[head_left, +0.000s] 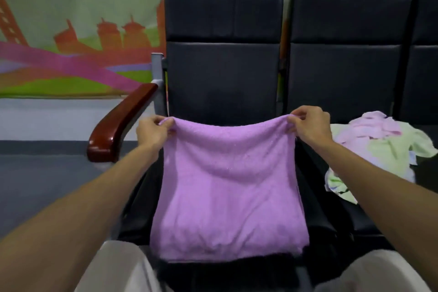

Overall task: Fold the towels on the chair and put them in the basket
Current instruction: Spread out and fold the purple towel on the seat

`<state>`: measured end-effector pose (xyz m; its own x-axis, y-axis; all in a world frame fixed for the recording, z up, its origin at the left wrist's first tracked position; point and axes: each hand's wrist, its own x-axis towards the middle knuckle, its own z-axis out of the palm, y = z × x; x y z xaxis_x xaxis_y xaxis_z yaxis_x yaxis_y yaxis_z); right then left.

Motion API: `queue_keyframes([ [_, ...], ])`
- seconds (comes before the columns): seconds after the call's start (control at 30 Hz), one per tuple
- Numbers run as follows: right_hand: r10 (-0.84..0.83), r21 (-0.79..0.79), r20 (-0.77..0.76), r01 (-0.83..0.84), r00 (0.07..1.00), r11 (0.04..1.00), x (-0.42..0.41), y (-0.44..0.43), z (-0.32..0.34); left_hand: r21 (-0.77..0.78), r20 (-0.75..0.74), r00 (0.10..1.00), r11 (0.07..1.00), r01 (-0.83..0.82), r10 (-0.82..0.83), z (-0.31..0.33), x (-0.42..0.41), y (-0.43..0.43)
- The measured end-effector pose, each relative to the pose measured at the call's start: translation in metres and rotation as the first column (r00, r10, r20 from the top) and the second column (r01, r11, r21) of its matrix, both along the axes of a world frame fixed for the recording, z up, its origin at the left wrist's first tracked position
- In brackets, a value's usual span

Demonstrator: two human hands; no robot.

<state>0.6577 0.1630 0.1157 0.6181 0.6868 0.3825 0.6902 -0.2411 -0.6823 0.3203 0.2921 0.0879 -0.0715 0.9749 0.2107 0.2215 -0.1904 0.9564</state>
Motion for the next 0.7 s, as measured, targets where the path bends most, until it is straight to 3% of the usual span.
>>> queue_keyframes([
  [0.33, -0.052, -0.153, -0.085, 0.038, 0.995, 0.988, 0.029, 0.089, -0.106, -0.212, -0.050, 0.999, 0.977, -0.018, 0.008, -0.121, 0.043, 0.113],
  [0.47, -0.059, -0.149, -0.114, 0.042, 0.992, 0.988, 0.040, 0.123, -0.129, -0.147, -0.162, 0.985, 0.986, -0.079, 0.055, -0.129, 0.064, 0.132],
  [0.6, 0.006, -0.140, -0.199, -0.035, 0.980, 0.990, 0.042, 0.141, -0.139, -0.065, -0.333, 0.939, 0.996, 0.068, -0.086, -0.126, 0.071, 0.139],
  [0.7, 0.100, -0.146, -0.153, -0.122, 0.983, 0.982, 0.039, 0.134, -0.143, -0.002, -0.420, 0.882, 0.972, 0.234, -0.214, -0.122, 0.066, 0.125],
])
